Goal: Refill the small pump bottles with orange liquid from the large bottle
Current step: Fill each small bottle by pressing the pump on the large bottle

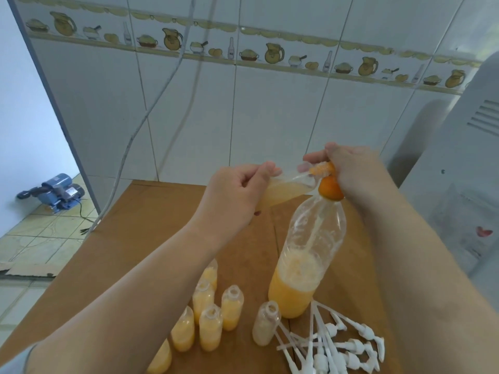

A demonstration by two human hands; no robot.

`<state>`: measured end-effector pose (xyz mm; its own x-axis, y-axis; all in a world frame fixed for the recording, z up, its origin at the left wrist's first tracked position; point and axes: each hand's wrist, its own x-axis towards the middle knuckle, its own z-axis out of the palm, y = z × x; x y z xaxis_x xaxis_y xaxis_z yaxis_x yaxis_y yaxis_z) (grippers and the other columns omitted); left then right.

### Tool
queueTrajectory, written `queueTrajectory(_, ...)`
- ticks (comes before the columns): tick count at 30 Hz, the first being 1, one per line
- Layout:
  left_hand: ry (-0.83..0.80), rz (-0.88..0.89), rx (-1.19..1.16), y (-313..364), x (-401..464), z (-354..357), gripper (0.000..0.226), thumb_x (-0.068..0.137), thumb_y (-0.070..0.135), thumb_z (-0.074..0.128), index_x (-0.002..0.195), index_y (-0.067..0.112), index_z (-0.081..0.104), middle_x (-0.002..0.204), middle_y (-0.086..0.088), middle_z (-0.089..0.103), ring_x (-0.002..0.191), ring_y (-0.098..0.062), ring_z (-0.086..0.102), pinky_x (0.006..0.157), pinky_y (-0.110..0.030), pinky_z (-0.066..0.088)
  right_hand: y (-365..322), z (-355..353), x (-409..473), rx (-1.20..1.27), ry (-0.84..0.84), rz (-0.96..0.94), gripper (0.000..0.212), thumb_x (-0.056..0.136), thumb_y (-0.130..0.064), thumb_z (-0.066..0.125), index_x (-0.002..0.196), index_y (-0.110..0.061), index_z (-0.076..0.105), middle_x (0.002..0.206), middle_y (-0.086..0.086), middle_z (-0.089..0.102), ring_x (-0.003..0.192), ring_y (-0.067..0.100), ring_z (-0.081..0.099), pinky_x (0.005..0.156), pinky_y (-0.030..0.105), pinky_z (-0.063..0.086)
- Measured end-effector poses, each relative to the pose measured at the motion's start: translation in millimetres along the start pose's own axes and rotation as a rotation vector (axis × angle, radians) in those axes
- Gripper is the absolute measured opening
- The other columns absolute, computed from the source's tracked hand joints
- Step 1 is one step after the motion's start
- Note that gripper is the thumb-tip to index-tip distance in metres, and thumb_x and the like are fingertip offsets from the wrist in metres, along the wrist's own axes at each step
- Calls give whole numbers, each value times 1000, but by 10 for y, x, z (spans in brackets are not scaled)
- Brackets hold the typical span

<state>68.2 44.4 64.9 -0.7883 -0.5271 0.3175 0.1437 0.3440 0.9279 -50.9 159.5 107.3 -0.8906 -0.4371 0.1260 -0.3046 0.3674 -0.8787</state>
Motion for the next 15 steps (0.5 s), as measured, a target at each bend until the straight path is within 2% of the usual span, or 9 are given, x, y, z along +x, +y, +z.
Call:
queueTrajectory(1, -4, -6, -2, 4, -1, -11, 30, 96, 39, 46, 101, 24, 71, 85, -35, 60, 56, -17, 52, 44, -11, 40, -7, -1, -1, -2, -6, 6, 43, 101, -31, 35, 88, -15, 73, 89, 4, 74, 84, 24, 65, 77, 32, 51)
queueTrajectory(4, -24, 15, -1, 51, -11, -33, 30, 96, 38, 46, 100, 22, 71, 82, -34, 61, 55, -17, 52, 43, -12, 40, -78, -61, -28, -28, -13, 0, 41, 101, -29, 35, 91, -15, 71, 84, -2, 71, 59, -1, 60, 57, 15, 44)
queueTrajectory(5, -23, 24, -6, 70, -11, -39, 31, 96, 38, 46, 100, 21, 71, 81, -31, 62, 55, -15, 52, 44, -13, 40, -104, -94, -34, -59, -14, -13, 40, 101, -29, 35, 92, -16, 71, 79, -6, 67, 54, -4, 58, 53, 13, 41)
queueTrajectory(7, -14, 40, -16, 98, -12, -45, 32, 95, 37, 46, 101, 19, 72, 78, -25, 65, 53, -11, 53, 44, -13, 40, -121, -139, -50, -89, -22, -48, 39, 102, -30, 33, 93, -19, 70, 74, -10, 62, 53, -6, 57, 55, 17, 38)
queueTrajectory(9, -4, 49, -6, 96, -13, -38, 32, 95, 37, 48, 101, 19, 73, 77, -23, 66, 52, -9, 53, 44, -13, 40, -83, -130, -65, -40, -30, -50, 42, 102, -30, 33, 91, -17, 71, 75, -7, 67, 50, -11, 57, 58, 19, 38)
queueTrajectory(13, -12, 72, 38, 43, -29, 8, 24, 93, 38, 49, 92, 26, 71, 72, -18, 65, 52, -12, 54, 45, -13, 41, -24, -70, -38, -40, 23, 16, 46, 102, -29, 33, 85, -14, 73, 70, -4, 68, 52, 2, 58, 52, 17, 42)
queueTrajectory(15, -60, 61, 28, 37, -50, 9, 23, 86, 44, 54, 93, 28, 69, 69, -2, 64, 55, -5, 55, 46, -11, 41, -20, -69, -30, -25, 21, 38, 45, 101, -28, 34, 83, -14, 73, 73, -2, 70, 56, 4, 57, 53, 17, 42)
